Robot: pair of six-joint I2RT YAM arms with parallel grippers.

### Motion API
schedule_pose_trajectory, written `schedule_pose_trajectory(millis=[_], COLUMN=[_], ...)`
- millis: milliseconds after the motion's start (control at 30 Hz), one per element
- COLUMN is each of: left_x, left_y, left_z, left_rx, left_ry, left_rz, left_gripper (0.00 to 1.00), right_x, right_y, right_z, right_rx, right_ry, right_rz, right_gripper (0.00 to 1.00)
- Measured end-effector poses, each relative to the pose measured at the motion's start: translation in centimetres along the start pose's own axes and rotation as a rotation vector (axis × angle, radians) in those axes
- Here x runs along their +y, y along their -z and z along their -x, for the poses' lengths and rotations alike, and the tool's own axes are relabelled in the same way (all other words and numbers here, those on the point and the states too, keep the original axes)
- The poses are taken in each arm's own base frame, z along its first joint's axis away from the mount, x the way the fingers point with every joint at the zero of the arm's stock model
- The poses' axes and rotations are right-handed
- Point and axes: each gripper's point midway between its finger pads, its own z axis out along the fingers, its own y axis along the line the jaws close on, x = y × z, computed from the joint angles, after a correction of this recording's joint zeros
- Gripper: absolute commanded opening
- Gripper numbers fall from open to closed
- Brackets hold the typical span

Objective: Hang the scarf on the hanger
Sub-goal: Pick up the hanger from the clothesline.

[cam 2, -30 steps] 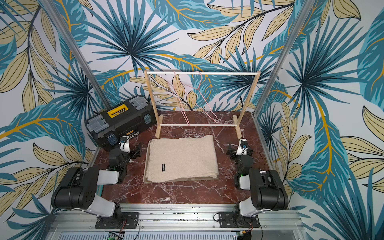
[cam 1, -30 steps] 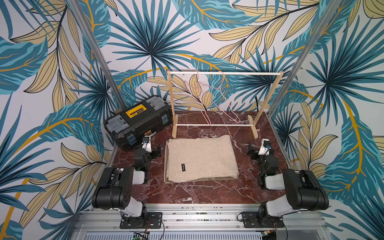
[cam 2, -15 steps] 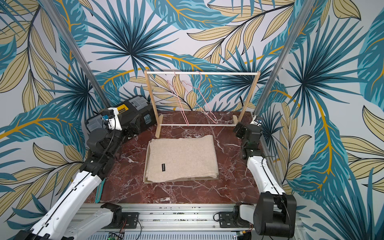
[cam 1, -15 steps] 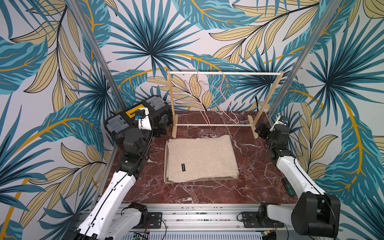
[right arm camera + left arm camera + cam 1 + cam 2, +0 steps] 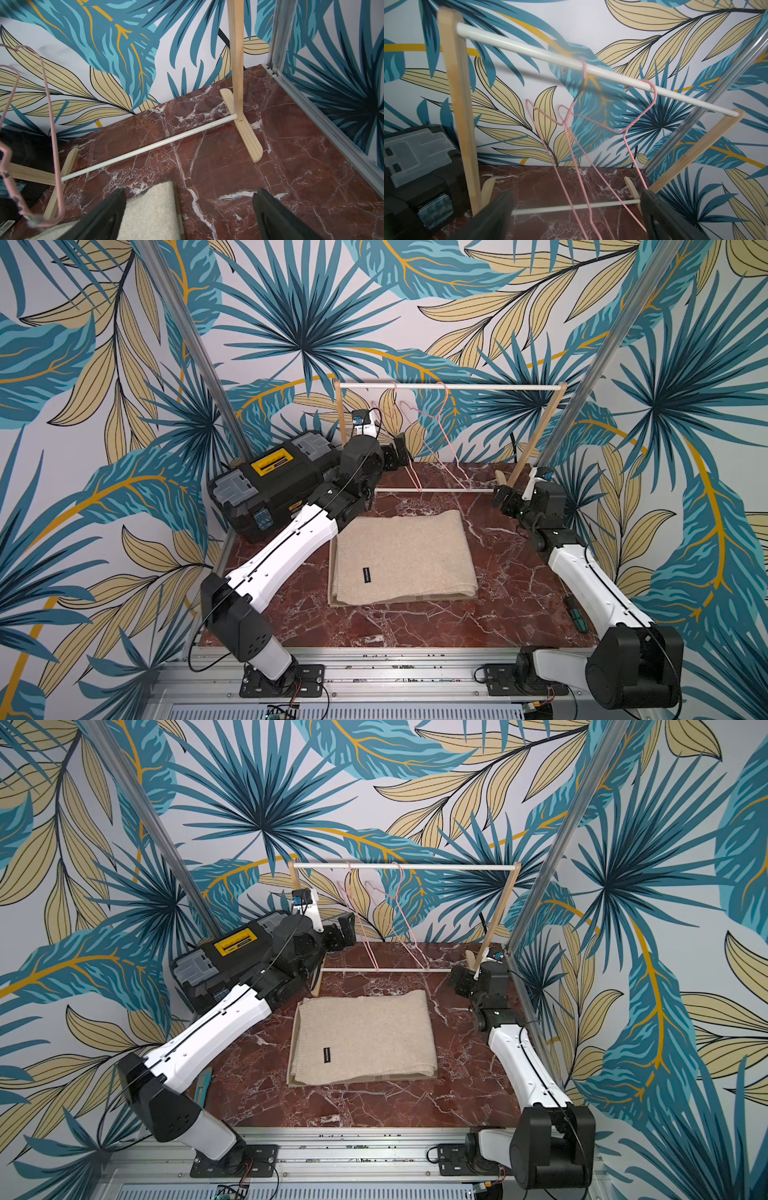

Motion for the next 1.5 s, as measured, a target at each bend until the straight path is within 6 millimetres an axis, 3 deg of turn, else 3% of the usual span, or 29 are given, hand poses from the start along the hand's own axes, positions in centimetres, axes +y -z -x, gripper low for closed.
schedule_pose_trajectory(millis=[267,500,767,967,1000,1267,1400,1500], left_x=[-0.5,0.7,2.9,3.6,3.5,2.6,2.0,1.5], left_y=[-5.9,-8.5,-10.3,-10.6,-10.6,-10.4,-9.1,-6.9], left_z=[-2.3,-3.9,-5.5,-5.2,-5.3,-5.0,-2.9,-0.2], left_rx=[0.003,0.003,0.030,0.030,0.032,0.041,0.014,-0.021], left_ry=[-0.052,-0.100,-0.112,-0.105,-0.109,-0.136,-0.132,-0.111], left_rz=[0.083,0.169,0.222,0.220,0.215,0.168,0.135,0.095], left_gripper=[0.96,0.86,0.49,0.04,0.00,0.00,0.00,0.00], right_x=[0.0,0.0,0.0,0.1,0.2,0.5,0.6,0.7], right_y=[0.3,0.3,-0.1,-0.3,-0.3,-0.3,-0.3,-0.3], right_z=[0.4,0.5,0.2,0.1,0.1,0.0,0.1,0.3], right_rx=[-0.017,-0.024,-0.014,-0.009,-0.010,-0.007,-0.009,-0.013], right_ry=[0.041,0.064,0.076,0.080,0.080,0.080,0.084,0.091], right_rz=[-0.011,-0.012,-0.011,-0.003,0.000,0.017,0.018,0.021], right_gripper=[0.99,0.99,0.99,0.96,0.96,0.93,0.93,0.93])
